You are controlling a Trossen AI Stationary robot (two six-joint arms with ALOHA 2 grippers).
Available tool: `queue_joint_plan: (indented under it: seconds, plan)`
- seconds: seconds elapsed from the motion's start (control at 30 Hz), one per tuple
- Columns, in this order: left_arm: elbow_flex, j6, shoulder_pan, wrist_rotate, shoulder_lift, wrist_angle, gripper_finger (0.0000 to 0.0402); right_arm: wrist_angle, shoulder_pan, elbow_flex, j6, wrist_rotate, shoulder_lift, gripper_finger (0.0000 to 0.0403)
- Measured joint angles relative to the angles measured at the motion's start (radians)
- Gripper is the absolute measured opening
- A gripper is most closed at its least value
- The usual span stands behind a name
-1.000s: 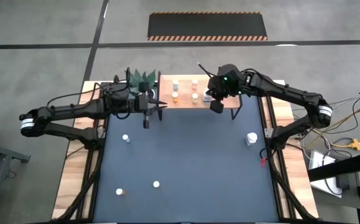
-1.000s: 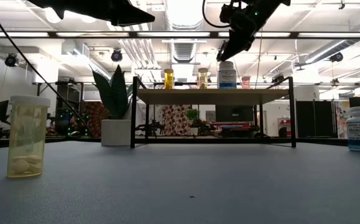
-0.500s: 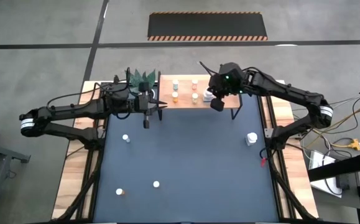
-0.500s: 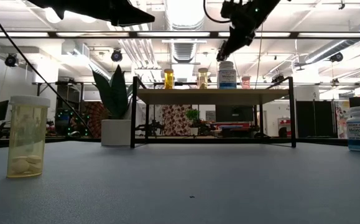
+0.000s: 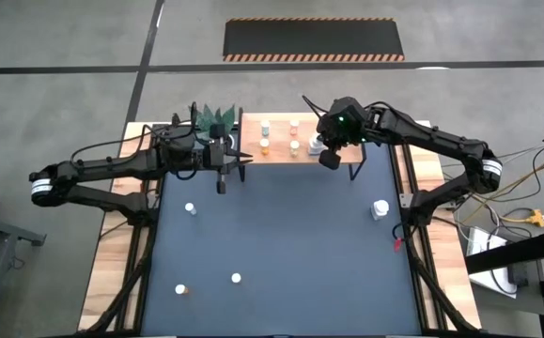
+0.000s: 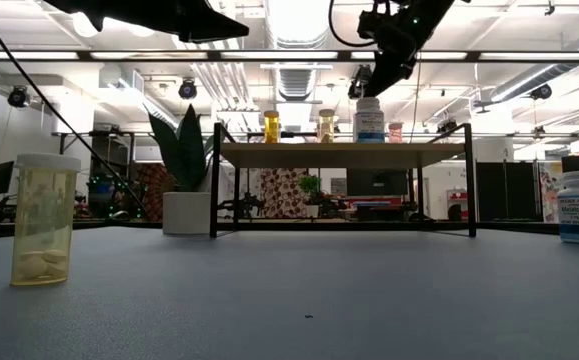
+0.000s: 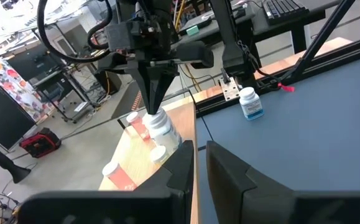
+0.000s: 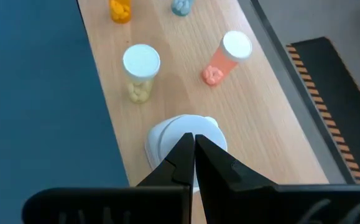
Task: Pick and place medicine bottles onto shelf by color
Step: Adjust the white medicine bottle on the shelf
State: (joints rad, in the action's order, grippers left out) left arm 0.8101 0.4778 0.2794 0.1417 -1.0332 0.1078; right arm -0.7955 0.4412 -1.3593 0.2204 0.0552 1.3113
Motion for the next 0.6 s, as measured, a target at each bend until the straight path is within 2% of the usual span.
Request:
queue_joint_plan:
  seconds: [0.23, 0.4, 0.6]
  plan:
    - [0.000, 0.000, 0.000, 0.000, 0.000, 0.000, 0.0026, -0.022, -0.002, 0.002, -0.075, 0.000, -0.015, 0.0009]
    - [0.000, 0.000, 0.000, 0.000, 0.000, 0.000, 0.0026, -0.022, -0.011, 0.002, -0.199, 0.003, -0.015, 0.0009]
    - [-0.001, 0.000, 0.000, 0.000, 0.000, 0.001, 0.0026, -0.006, -0.021, 0.003, -0.256, 0.050, -0.015, 0.0009]
